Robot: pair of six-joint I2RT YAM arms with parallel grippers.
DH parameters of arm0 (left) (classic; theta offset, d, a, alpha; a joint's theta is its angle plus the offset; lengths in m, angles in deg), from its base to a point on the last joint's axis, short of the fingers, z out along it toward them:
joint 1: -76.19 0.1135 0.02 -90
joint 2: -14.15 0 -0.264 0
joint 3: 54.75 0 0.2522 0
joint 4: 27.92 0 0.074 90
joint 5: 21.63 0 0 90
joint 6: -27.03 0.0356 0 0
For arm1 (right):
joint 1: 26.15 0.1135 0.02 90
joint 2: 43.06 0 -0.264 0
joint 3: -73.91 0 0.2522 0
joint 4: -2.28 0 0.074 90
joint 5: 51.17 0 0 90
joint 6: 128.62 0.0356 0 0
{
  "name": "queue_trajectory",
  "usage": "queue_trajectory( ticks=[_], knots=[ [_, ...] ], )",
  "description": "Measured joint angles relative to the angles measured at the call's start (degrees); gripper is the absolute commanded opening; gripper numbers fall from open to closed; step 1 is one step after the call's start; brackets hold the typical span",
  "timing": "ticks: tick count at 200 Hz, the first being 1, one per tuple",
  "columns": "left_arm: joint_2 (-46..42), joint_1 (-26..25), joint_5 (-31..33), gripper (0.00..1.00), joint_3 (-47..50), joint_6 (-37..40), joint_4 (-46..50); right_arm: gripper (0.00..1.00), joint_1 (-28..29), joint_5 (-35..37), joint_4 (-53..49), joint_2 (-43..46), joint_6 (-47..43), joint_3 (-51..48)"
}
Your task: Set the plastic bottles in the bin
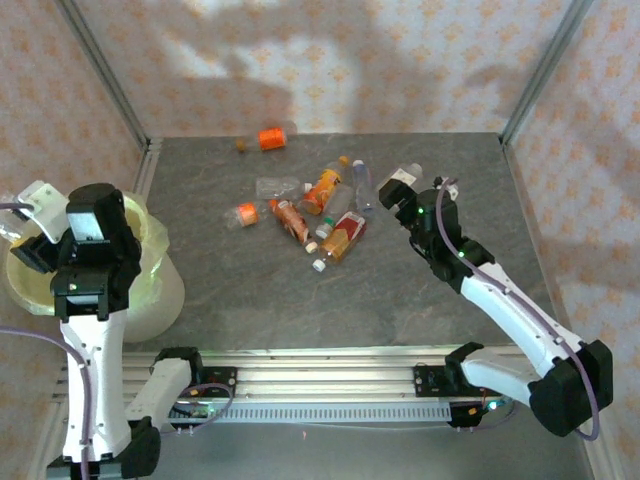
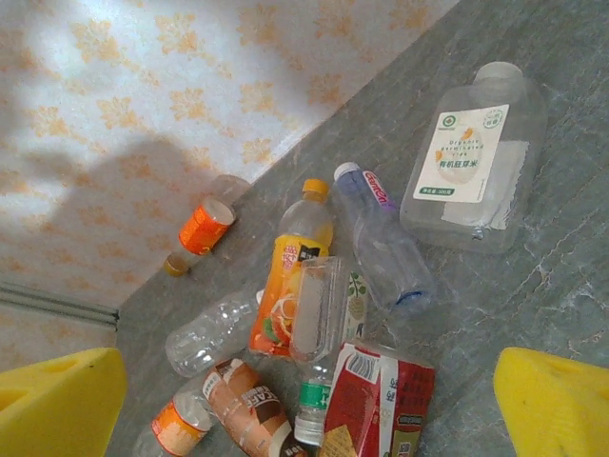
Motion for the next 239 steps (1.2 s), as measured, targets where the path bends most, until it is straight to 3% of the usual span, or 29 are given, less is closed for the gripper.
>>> queue_trajectory(
  ticks=[39, 79, 128, 156, 183, 239],
  knots=[
    [0.1, 10.2, -5.1, 0.49, 1.8, -0.6, 1.8, 0.99, 0.0, -1.2, -0.2, -0.8, -1.5, 2.3],
    [0.7, 17.2, -9.1, 0.49, 6.8, -0.8, 1.6, 0.99, 0.0, -2.6, -0.4, -2.1, -2.4, 4.2],
    [2.4, 17.6, -9.8, 0.51, 11.1, -0.8, 1.2, 0.99, 0.0, -4.0, -1.3, -3.1, -2.4, 4.3],
    [2.6, 17.6, -9.8, 0.62, 11.3, -1.2, 1.3, 0.99, 0.0, -4.9, -1.7, -3.8, -2.4, 4.3],
    [2.9, 17.6, -9.6, 0.78, 11.0, -1.9, 1.7, 0.99, 0.0, -5.4, -2.1, -4.3, -2.4, 4.4],
    [3.2, 17.6, -10.9, 0.91, 5.0, -4.5, 5.0, 0.99, 0.0, -5.4, -2.6, -4.3, -2.4, 4.4]
  ],
)
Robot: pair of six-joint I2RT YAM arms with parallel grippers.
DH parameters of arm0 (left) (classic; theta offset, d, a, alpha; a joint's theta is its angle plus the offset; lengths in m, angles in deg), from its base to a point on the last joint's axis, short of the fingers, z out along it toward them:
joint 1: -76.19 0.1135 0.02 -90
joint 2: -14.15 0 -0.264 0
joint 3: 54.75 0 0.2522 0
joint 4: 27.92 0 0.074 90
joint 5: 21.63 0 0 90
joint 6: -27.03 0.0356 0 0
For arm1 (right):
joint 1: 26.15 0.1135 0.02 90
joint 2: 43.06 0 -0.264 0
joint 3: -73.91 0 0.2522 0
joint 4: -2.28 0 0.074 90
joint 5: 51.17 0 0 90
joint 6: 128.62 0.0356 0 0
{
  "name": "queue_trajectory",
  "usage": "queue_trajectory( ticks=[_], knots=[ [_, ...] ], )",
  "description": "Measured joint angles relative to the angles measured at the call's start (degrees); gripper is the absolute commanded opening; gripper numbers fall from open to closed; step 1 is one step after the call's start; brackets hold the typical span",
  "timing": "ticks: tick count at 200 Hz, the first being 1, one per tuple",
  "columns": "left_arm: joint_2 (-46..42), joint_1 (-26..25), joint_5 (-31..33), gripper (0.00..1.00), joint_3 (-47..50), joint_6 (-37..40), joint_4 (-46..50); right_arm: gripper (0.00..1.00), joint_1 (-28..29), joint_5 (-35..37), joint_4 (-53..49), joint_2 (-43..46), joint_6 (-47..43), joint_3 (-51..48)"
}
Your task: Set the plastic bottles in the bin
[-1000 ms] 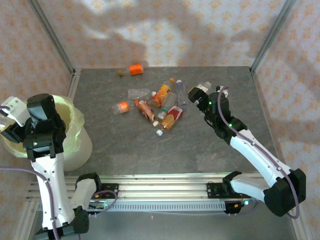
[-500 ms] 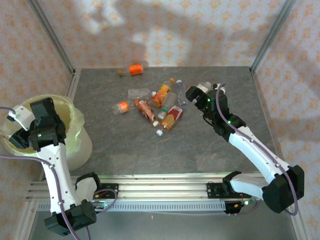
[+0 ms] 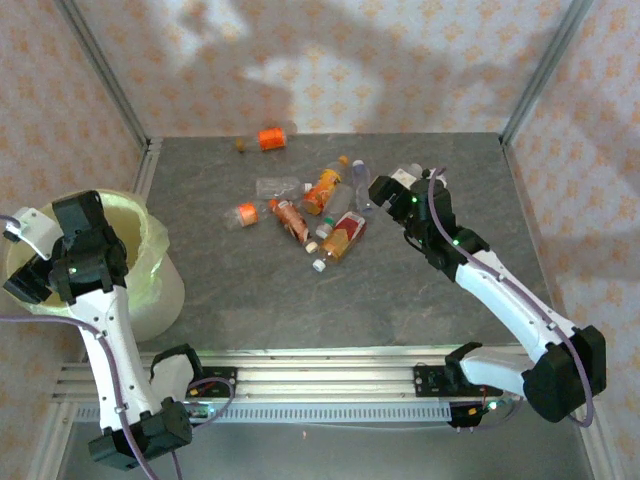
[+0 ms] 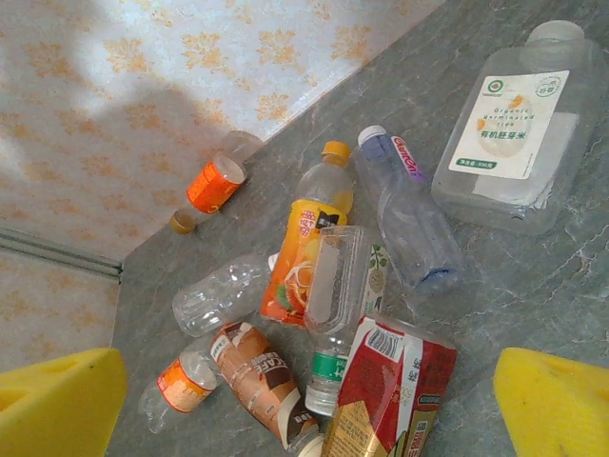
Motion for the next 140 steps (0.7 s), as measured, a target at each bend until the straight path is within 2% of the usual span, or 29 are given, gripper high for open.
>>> queue_trajectory(
  ticks=[19, 35, 75, 102, 116, 140],
  knots=[
    [0.1, 0.0, -3.3, 0.98, -3.2, -1.5, 2.0, 0.99, 0.0, 0.0, -0.1, 0.0, 0.0, 0.0],
    [-0.1, 0.0, -9.6, 1.00, -5.9, -3.8, 3.7, 0.99, 0.0, 0.0, -0.2, 0.0, 0.0, 0.0],
    [-3.5, 0.0, -33.0, 1.00, -7.6, -11.1, 3.9, 0.99, 0.0, -0.3, -0.3, 0.3, 0.0, 0.0],
    [-5.2, -0.8, -51.8, 0.99, -6.3, -18.6, -2.7, 0.99, 0.0, -1.1, -0.8, 2.0, -0.3, -0.4],
    [-4.8, -5.0, -57.4, 0.99, -5.4, -21.7, -6.7, 0.99, 0.0, -1.1, -1.0, 3.7, -0.7, -1.2],
    [-1.4, -17.9, -58.4, 0.99, -5.8, -23.0, -9.7, 0.99, 0.0, -1.0, -1.6, 6.4, -1.6, -2.6]
  ],
)
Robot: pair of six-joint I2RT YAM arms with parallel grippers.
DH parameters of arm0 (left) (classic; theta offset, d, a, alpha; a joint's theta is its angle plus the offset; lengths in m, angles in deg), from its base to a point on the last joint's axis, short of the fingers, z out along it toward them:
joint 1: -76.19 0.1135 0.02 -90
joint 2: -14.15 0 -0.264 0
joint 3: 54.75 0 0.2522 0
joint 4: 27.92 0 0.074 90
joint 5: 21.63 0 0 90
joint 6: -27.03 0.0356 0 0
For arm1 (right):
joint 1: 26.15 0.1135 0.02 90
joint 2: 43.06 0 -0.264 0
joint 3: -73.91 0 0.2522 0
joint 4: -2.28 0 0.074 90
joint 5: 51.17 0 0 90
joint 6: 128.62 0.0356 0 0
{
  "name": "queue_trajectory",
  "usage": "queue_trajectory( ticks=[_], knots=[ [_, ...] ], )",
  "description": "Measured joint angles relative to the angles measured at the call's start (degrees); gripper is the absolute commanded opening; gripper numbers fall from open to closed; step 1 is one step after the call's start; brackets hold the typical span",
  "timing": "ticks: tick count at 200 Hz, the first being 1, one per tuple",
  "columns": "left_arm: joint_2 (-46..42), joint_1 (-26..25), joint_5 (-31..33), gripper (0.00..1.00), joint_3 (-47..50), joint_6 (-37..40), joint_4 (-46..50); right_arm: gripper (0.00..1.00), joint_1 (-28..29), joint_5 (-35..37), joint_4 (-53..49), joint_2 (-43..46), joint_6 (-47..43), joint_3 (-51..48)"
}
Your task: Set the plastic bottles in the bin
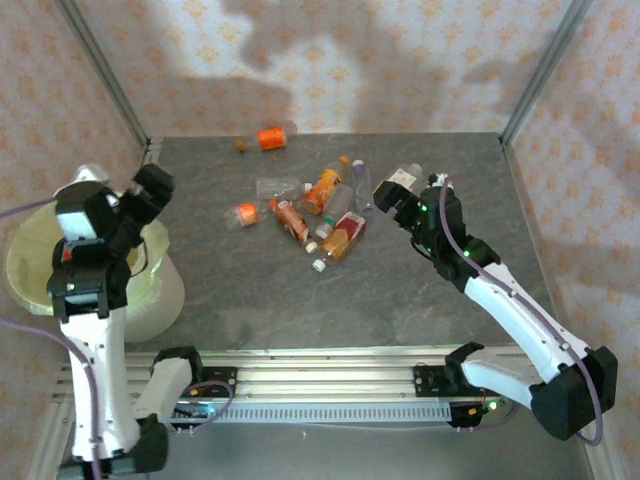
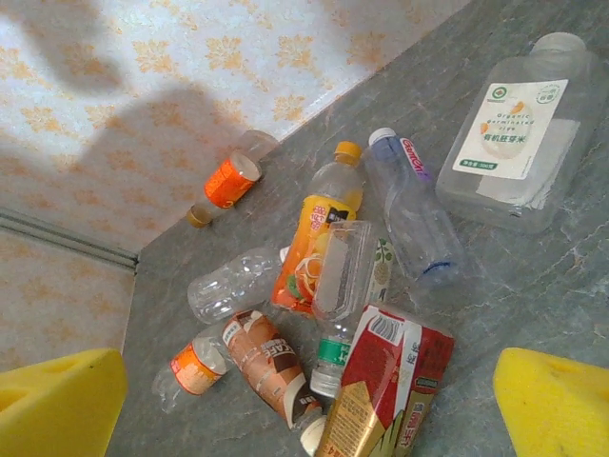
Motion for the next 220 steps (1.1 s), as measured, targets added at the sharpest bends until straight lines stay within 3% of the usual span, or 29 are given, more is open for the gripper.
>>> queue_trajectory(
  ticks=[29, 54, 93, 143, 175, 220],
  knots=[
    [6.1, -13.3, 1.3, 0.99, -2.3, 0.1, -2.2, 0.99, 0.0, 0.2, -0.4, 1.1, -0.5, -0.8],
    [13.0, -23.5, 7.7, 1.00, -5.1, 1.2, -2.7, 0.99, 0.0, 0.4, -0.5, 1.1, -0.6, -1.0],
    [24.9, -32.7, 17.6, 1.00, -11.6, 2.4, -1.7, 0.99, 0.0, 0.6, -0.6, 1.1, -0.6, -1.1],
    [36.0, -34.6, 23.8, 1.00, -12.2, 1.9, -1.0, 0.99, 0.0, 1.2, -1.1, 1.1, -0.6, -1.1],
    [42.1, -32.7, 24.2, 1.00, -12.2, -1.0, 0.8, 0.99, 0.0, 1.4, -2.3, 1.1, -1.1, -1.1],
    [43.7, -29.4, 23.2, 1.00, -6.1, -16.6, -1.3, 0.99, 0.0, 1.7, -2.7, 1.1, -1.2, -1.1]
  ],
)
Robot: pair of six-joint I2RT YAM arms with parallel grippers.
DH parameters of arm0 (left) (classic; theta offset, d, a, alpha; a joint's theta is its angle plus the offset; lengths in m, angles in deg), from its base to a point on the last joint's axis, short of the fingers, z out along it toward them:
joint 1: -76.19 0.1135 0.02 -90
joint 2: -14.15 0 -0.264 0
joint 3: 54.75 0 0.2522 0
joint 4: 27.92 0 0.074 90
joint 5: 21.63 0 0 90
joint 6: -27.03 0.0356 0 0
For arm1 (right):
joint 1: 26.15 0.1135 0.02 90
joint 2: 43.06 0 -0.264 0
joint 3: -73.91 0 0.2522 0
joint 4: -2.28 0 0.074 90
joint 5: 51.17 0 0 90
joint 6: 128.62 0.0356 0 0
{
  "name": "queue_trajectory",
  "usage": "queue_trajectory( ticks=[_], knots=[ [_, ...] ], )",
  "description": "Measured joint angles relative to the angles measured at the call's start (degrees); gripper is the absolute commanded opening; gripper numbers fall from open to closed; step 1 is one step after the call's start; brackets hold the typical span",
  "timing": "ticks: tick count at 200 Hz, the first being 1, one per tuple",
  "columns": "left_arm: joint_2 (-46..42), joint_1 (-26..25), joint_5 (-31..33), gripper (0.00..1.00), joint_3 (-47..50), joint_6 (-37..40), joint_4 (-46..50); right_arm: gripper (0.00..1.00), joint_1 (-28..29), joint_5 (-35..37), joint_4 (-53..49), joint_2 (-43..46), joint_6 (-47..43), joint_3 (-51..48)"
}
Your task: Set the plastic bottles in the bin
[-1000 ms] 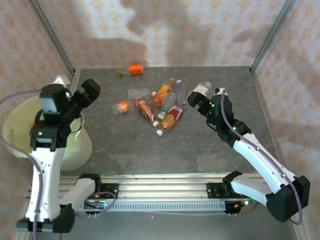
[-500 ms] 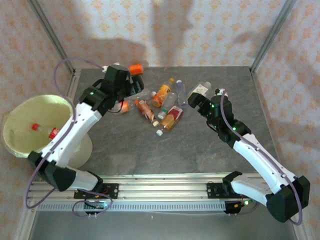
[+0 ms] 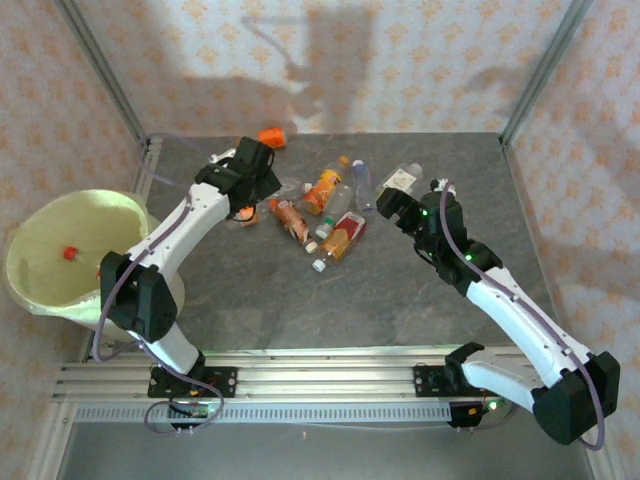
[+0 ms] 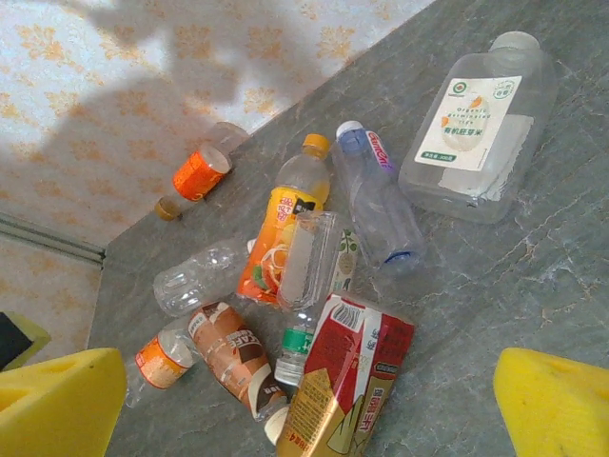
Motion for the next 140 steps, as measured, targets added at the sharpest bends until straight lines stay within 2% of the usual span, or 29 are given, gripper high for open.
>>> queue_trajectory(
  ticks=[41, 73, 101, 140],
  knots=[
    [0.6, 0.0, 1.1, 1.00, 1.4, -18.1, 0.3, 0.99, 0.0, 0.0, -1.0, -0.1, 0.0, 0.0],
    [5.6, 1.8, 0.3, 1.00, -1.2, -29.9, 2.2, 0.99, 0.0, 0.0, -3.0, 0.2, 0.0, 0.0],
    [10.3, 3.6, -2.4, 1.00, -2.1, -36.6, 3.5, 0.99, 0.0, 0.6, -3.9, 2.4, 0.0, 0.0],
    [15.6, 5.7, -3.9, 1.00, -3.9, -40.9, 4.0, 0.99, 0.0, 1.6, -5.0, 5.2, 0.0, 0.0]
  ],
)
